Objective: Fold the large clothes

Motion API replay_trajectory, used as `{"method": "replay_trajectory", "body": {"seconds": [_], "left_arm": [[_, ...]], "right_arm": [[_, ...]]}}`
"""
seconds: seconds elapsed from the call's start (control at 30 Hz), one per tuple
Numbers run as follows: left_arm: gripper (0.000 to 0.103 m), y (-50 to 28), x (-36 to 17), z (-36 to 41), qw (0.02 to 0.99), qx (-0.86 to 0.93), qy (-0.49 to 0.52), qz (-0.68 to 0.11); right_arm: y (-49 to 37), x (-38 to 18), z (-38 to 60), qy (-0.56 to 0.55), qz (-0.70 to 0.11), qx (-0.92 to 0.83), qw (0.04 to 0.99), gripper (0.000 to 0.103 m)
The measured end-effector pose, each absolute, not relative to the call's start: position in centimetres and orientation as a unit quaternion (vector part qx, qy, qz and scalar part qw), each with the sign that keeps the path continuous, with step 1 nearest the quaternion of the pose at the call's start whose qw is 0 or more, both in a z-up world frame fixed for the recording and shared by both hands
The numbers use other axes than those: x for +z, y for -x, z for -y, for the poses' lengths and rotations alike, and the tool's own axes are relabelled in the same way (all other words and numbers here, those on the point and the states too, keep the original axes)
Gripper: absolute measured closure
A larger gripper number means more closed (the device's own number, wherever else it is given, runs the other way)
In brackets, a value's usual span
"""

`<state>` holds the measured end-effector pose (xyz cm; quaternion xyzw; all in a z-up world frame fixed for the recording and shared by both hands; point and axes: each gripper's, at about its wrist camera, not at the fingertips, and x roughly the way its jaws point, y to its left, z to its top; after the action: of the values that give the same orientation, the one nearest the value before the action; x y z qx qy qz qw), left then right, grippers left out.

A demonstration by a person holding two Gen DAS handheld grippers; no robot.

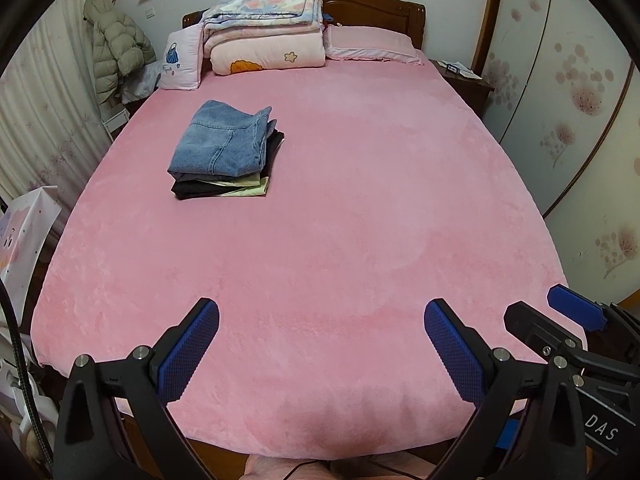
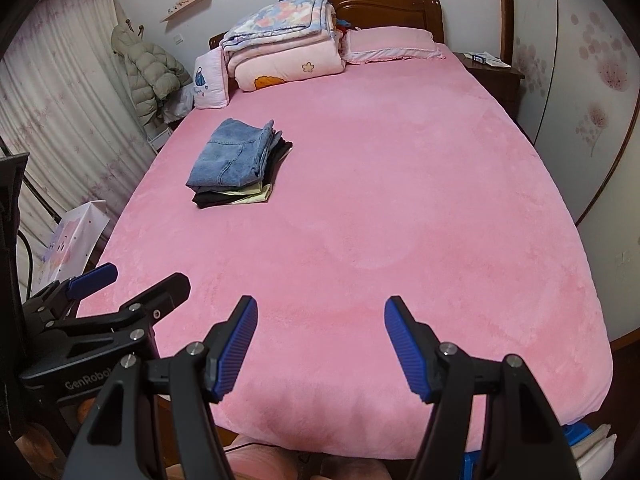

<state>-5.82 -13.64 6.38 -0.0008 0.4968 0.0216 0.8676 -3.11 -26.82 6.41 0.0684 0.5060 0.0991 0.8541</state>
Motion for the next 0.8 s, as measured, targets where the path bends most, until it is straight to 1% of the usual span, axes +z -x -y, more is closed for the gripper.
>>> {"method": "replay_trajectory", "body": {"seconds": [0.8], "left_arm": [[0.001, 5.4, 5.96, 13.78, 0.866, 0.032, 0.0, -0.499]], "right_arm": [[2.48, 5.73, 27.25, -0.068, -0.512, 0.103, 0.85, 0.037]]}}
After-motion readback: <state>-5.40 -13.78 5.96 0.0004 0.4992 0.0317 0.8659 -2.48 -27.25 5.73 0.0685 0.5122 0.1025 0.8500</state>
